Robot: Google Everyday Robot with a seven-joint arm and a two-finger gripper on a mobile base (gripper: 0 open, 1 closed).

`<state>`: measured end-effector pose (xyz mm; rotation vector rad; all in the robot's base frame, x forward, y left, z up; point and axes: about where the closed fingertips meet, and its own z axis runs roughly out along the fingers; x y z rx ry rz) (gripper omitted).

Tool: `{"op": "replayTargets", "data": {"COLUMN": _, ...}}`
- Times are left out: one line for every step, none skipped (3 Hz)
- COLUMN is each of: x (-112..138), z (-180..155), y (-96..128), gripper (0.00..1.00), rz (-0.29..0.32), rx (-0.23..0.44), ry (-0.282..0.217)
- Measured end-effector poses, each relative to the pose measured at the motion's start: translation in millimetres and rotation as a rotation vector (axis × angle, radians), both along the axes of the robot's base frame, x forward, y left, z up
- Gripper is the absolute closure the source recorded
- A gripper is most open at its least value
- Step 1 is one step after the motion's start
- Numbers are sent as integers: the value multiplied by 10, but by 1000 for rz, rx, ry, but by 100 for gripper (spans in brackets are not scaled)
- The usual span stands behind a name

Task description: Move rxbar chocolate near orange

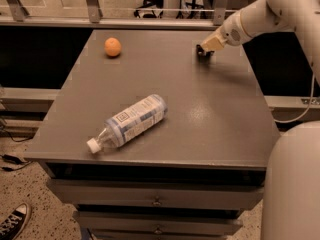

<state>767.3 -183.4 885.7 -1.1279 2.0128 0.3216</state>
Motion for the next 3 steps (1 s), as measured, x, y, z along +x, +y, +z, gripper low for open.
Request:
{"op": "replayTargets", "data": {"x": 40, "z": 204, "y": 482, "gripper": 100, "rz": 113, "rx": 38, "ry": -42}}
{"op": "replayTargets", "data": {"x": 56, "z": 297, "y": 1131, "gripper": 100, "rz": 246, "rx": 69, "ry": -75}}
{"op": "replayTargets", "data": {"x": 27, "z": 182, "y": 1468, "gripper": 100, "rz": 311, "rx": 16, "ry": -84}}
